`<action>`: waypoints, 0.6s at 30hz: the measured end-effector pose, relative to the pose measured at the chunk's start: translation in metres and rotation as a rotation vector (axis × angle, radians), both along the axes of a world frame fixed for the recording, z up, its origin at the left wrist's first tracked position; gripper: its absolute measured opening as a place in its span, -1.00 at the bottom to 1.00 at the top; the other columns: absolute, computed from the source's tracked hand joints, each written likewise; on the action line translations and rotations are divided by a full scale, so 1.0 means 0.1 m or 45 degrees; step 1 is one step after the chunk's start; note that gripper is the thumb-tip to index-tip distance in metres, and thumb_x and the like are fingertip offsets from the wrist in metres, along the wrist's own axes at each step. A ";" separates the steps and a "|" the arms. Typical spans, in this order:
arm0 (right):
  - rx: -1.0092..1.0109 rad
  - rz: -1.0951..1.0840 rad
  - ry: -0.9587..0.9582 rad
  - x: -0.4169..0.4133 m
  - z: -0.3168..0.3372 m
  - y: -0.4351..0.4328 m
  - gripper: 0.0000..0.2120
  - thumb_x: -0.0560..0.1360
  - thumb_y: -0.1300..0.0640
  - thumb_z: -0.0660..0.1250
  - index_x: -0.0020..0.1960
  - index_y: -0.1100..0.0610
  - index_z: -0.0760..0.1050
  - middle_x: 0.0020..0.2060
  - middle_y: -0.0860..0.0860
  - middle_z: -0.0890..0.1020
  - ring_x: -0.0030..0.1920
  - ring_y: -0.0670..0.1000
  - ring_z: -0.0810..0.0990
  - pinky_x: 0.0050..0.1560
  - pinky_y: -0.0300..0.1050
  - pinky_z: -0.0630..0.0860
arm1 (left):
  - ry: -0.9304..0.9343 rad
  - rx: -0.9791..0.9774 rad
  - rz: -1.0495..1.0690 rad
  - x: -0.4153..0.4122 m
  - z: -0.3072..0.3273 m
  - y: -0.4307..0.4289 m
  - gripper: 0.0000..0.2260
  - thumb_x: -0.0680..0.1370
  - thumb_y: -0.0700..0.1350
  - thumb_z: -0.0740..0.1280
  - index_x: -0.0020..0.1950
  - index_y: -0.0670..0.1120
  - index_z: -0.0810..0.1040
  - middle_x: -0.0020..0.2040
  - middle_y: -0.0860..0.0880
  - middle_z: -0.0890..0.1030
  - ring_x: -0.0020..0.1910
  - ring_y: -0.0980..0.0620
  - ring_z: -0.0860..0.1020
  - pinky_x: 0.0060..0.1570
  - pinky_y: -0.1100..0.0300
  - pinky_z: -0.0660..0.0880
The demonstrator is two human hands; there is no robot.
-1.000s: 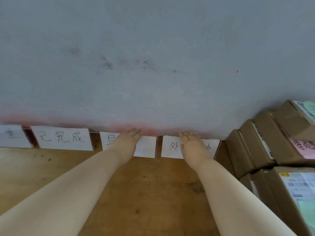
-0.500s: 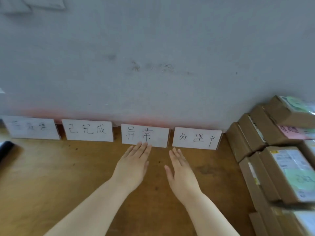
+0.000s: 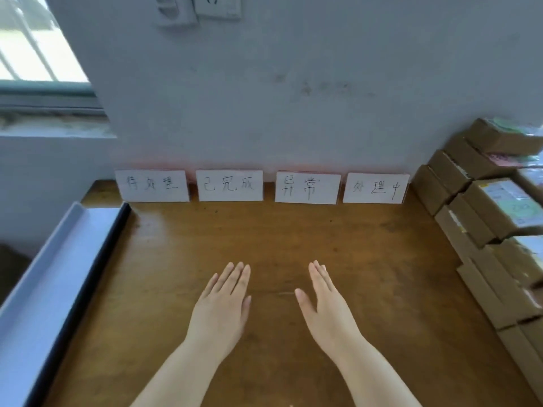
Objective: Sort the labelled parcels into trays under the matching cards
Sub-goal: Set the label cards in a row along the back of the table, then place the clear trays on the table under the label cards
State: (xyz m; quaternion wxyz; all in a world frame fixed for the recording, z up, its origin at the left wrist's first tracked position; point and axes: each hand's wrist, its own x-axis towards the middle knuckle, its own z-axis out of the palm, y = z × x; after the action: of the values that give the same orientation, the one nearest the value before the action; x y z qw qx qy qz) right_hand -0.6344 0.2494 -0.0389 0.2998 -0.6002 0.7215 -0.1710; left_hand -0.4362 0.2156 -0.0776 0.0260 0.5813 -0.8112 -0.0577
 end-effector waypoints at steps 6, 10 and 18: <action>-0.046 0.031 0.064 0.56 0.04 0.45 -0.38 0.60 -0.13 0.05 0.55 0.00 -0.11 0.53 -0.16 -0.08 0.50 -0.19 -0.13 0.45 -0.26 0.03 | -0.028 0.142 -0.022 0.57 -0.02 0.54 -0.45 0.63 0.06 -0.16 0.30 -0.11 0.54 0.25 0.01 0.58 0.26 0.04 0.52 0.22 0.08 0.42; -0.111 0.077 0.114 0.72 0.14 0.59 -0.38 0.59 -0.14 0.06 0.55 -0.03 -0.10 0.53 -0.17 -0.08 0.50 -0.18 -0.13 0.44 -0.26 0.02 | 0.010 0.055 -0.021 0.64 0.11 0.72 -0.53 0.56 0.04 0.03 0.36 -0.09 0.47 0.33 0.01 0.50 0.35 0.07 0.41 0.41 0.15 0.22; -0.113 0.206 0.113 0.70 0.21 0.79 -0.38 0.59 -0.14 0.07 0.55 -0.04 -0.11 0.53 -0.16 -0.07 0.51 -0.17 -0.11 0.41 -0.29 0.00 | 0.063 -0.092 0.025 0.57 0.31 0.96 -0.50 0.66 0.04 -0.06 0.56 0.00 -0.15 0.50 0.10 -0.18 0.52 0.11 -0.18 0.40 0.19 -0.28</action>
State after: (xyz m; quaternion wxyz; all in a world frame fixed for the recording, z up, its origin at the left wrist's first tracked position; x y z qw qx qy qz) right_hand -0.5645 0.3283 -0.0175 0.2535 -0.6762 0.6750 -0.1513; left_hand -0.3787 0.3115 -0.0471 0.0675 0.5864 -0.8060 -0.0426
